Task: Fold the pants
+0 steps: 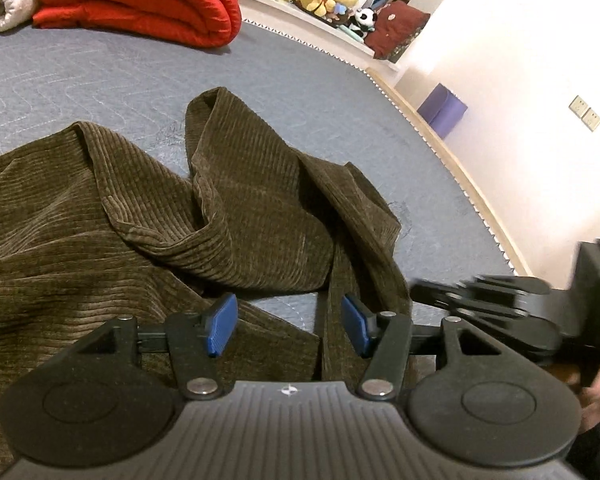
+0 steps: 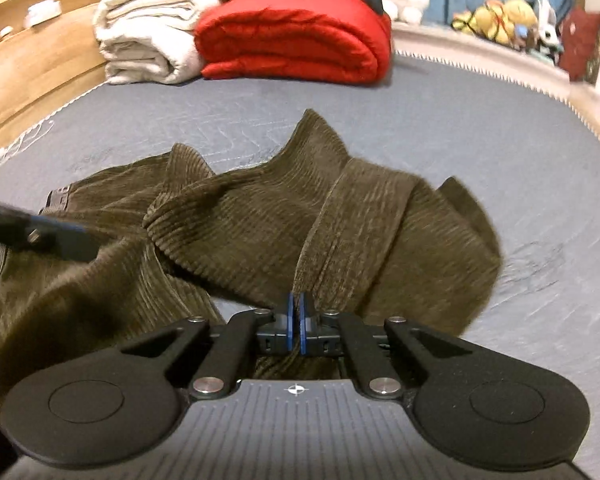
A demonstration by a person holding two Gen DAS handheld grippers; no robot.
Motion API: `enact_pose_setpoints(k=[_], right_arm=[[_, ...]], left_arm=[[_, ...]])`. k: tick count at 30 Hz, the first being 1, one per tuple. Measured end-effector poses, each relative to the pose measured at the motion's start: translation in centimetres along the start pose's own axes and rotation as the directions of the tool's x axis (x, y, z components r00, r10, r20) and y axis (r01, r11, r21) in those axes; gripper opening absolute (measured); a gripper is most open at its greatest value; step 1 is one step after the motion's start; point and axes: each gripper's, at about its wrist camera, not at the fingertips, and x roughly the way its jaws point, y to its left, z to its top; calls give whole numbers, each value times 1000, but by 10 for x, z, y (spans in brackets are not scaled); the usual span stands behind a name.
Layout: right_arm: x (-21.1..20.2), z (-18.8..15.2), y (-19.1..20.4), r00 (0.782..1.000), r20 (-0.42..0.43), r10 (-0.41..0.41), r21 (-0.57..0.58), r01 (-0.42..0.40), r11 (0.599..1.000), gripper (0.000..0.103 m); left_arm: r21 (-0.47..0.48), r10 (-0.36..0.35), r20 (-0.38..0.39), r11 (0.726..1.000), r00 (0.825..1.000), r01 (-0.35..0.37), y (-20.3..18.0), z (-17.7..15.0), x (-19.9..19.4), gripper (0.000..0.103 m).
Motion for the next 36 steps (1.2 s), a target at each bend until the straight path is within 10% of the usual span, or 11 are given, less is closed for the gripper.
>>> enact_pose_setpoints(k=[11,16,24,31,36], right_arm=[[-49,-61,-49,988,-151,-21,-144,-1,990,2],[-39,-39,-51,999,-42,-20,54,23,998,65],[28,11,-6,999,-32,39,127,-34,991,79],[69,14,18,992,-109,-55,56,62,997,76],[68,8,11,990,-108,-95,22,98,995,17]], left_arm=[[-14,-8,-38,1000,999,7,-10,-1,22,62],[-3,9,-26,1000,1000,-9,-15,-3,23,62],[-37,64,0,997,998,-64,6,1,9,62],[-36,66,-5,997,998,-66,13,2,2,64],[-22,54,-3,998,999,-54,8,3,1,64]])
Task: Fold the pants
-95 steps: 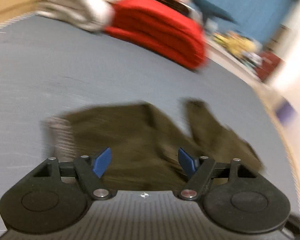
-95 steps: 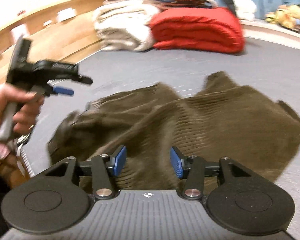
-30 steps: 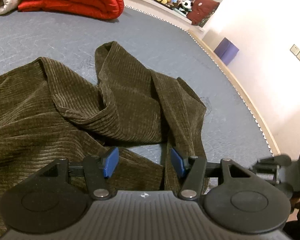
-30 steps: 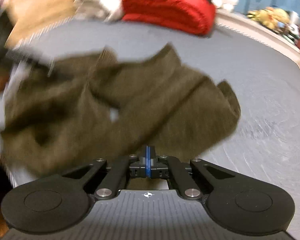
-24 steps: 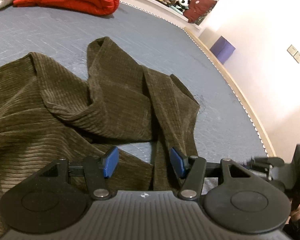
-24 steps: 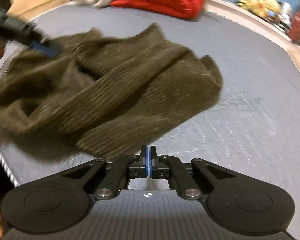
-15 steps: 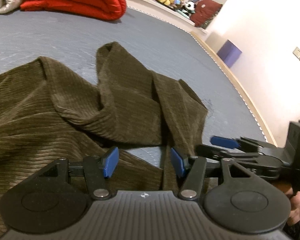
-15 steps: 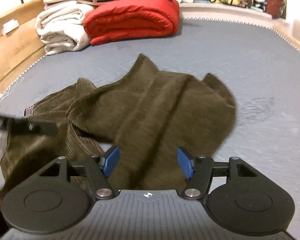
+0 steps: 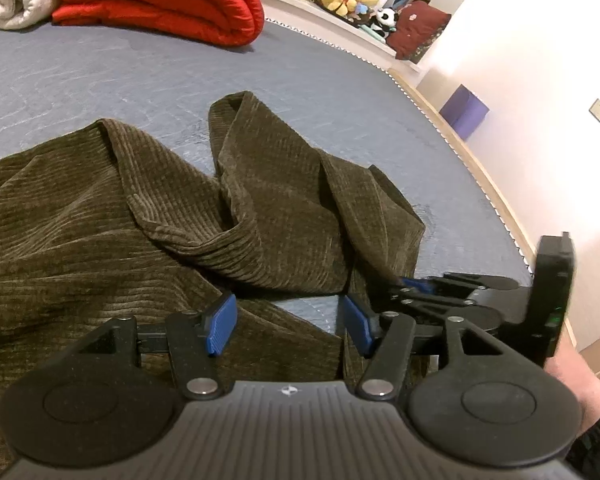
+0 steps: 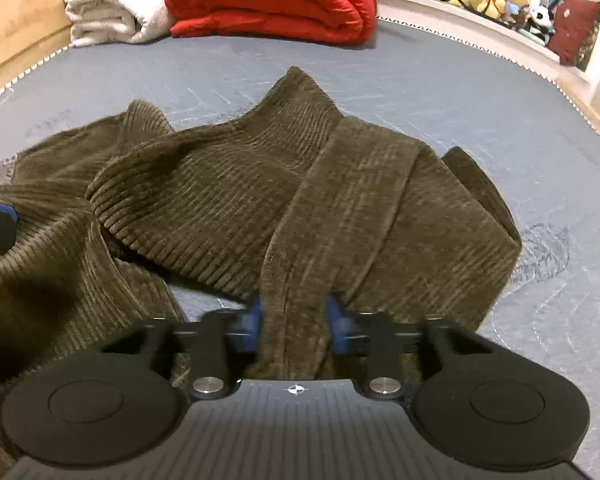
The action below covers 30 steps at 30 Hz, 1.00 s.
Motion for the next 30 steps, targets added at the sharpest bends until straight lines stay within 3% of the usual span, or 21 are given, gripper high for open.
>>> enact_pose_setpoints(k=[4,9,15,20,23,24,27,30], right_arm=[[-25,-6,-16,999,32,3,7,-3,1000,14],[-58,-25,-36,999,35,-15,-65,17,998,12],[-82,-68,-51,997,-70,-12,-165,0,986,11],[-91,-115,-46,975,-221,19,-314,-90,945,11],[-96,-120,-46,974,-226,20,-324,-94,941,13],[-99,-114,-50,976,-215,27,-297,-91,951,18],[-115,-89,-66,994,-101,29,-183,-47,982,52],[-128,-65,-85,999,33,21,-51,-19,999,59]], left_arm=[[9,-7,-3,1000,1000,7,-4,-2,1,64],[32,-10,-9,999,1000,10,-8,-5,4,64],[34,-10,-19,999,1000,10,-8,-7,7,64],[45,-23,-18,999,1000,24,-14,-7,6,64],[46,-25,-15,999,1000,26,-16,-7,5,66],[47,-25,-14,999,1000,25,-16,-7,5,66],[47,-20,-13,999,1000,21,-12,-7,5,68],[34,-2,-15,999,1000,3,-5,-7,6,68]])
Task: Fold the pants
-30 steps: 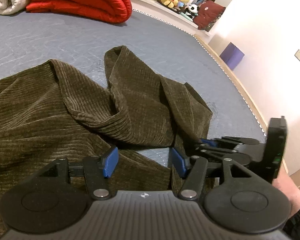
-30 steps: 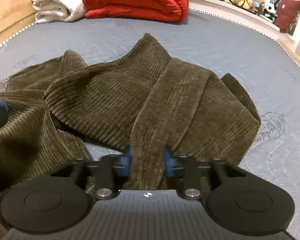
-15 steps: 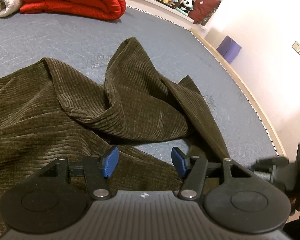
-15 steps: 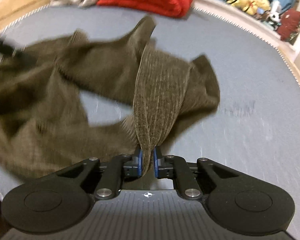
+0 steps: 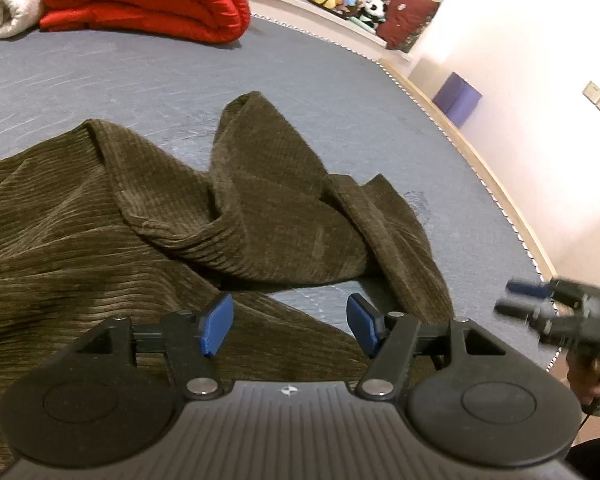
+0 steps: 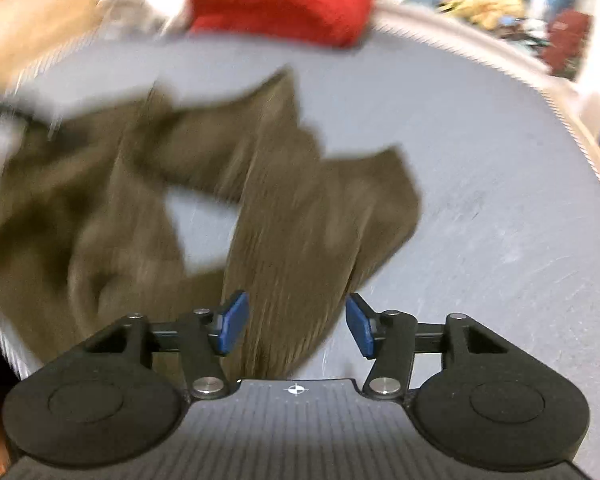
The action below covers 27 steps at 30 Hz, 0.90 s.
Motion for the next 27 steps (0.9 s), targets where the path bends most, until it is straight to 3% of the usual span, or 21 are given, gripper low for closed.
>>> enact_pose_setpoints(k=[3,6,17,20,22,26,27], right_arm=[[7,19,-6,996,77,-40,79,34,996,61],[33,32,6,994,88,-62,58,57,997,61],[122,63,69,994,32,-103,-116,106,988,62],[140,64,76,987,6,-163,-166,162,973,58],[147,64,73,979,-10,-206,-175,201,964,37],[136,66,54,988,-1,-157,-88,156,984,21],[128,66,50,989,15,-146,-68,146,987,8]], left_arm=[[-13,13,0,1000,1000,-13,6,2,1,68],[-23,16,1,1000,1000,-16,8,4,2,68],[-61,32,6,998,999,-32,21,9,-1,69],[-70,33,7,997,999,-33,25,10,-3,69],[-72,31,9,997,999,-31,25,11,-5,69],[-72,21,14,997,1000,-20,20,13,-5,69],[-68,18,14,998,1000,-17,18,13,-4,70]])
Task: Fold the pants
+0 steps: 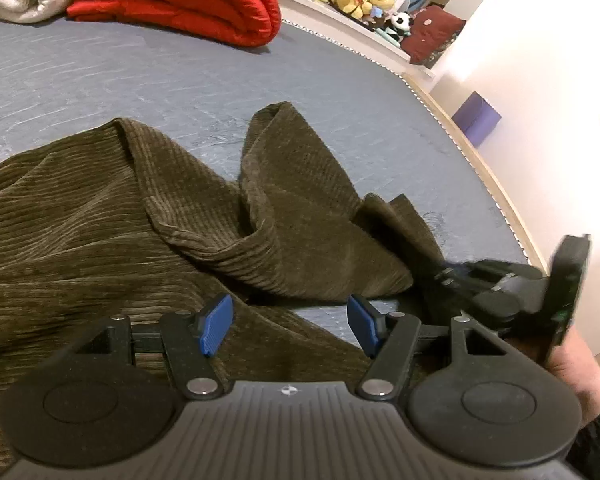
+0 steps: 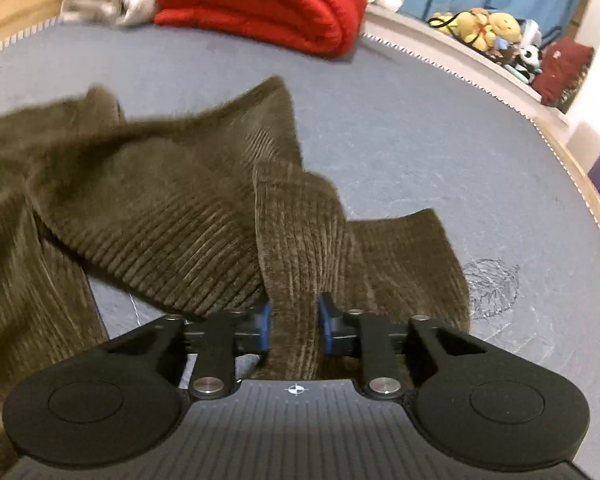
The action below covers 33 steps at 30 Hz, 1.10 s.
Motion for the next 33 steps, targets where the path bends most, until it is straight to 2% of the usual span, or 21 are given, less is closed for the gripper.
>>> enact_pose_setpoints(k=[3,5,8,10,11,13,16,17,19,21,22,24,25,27,28,29,30,31,32,33], right_arm=[[-25,0,-24,998,64,-28,78,23,997,8],[-46,-3,-54,994,104,-31,196,10,981,8],[-81,-18,-104,981,154,-121,348,61,936,7],[-100,-35,-136,969,145,-202,452,117,884,7],[-108,-48,-154,962,121,-246,515,151,844,7],[-122,-79,-185,941,21,-338,637,248,730,7],[-135,-138,-220,897,-193,-398,777,388,496,7],[-139,-159,-229,876,-269,-401,802,434,410,7],[-141,-194,-244,852,-376,-364,826,486,284,8],[-134,-224,-256,865,-430,-258,850,484,207,12],[-133,-232,-258,859,-448,-249,849,496,182,16],[-135,-232,-261,823,-480,-304,824,542,165,16],[-141,-229,-263,800,-483,-356,816,559,148,16],[-158,-222,-266,768,-453,-453,826,553,111,20],[-168,-221,-263,757,-417,-502,845,526,91,28],[-173,-215,-264,759,-365,-539,866,490,104,32],[-172,-207,-264,779,-308,-546,876,456,157,42],[-165,-198,-266,821,-238,-519,884,405,235,45],[-153,-188,-266,876,-165,-454,889,331,316,44],[-143,-181,-263,908,-137,-395,887,290,360,44]], left_arm=[[18,-9,-5,1000,1000,9,-7,-3,2,70],[30,-13,-10,999,1000,13,-12,-5,5,70],[42,-13,-17,999,1000,14,-16,-9,7,70],[45,-15,-19,999,1000,15,-19,-10,9,70],[47,-17,-19,999,1000,18,-21,-11,9,70],[51,-23,-18,998,1000,24,-24,-11,9,70],[63,-35,-20,997,999,36,-32,-12,9,70],[67,-39,-21,997,999,40,-35,-13,10,70],[75,-45,-25,996,999,47,-39,-14,11,70],[80,-48,-26,996,999,50,-43,-16,12,70],[81,-48,-27,995,998,50,-44,-16,12,70],[79,-47,-26,996,999,49,-45,-17,13,71],[78,-44,-25,996,999,46,-44,-17,12,71],[74,-38,-23,996,999,40,-41,-17,12,71],[70,-35,-23,997,999,36,-39,-16,11,71],[65,-30,-22,997,999,31,-36,-16,11,71],[59,-25,-22,998,999,26,-34,-15,12,71],[52,-20,-21,998,1000,21,-31,-13,13,71],[47,-16,-20,999,1000,17,-29,-12,13,71],[43,-12,-20,999,1000,13,-28,-10,14,71]])
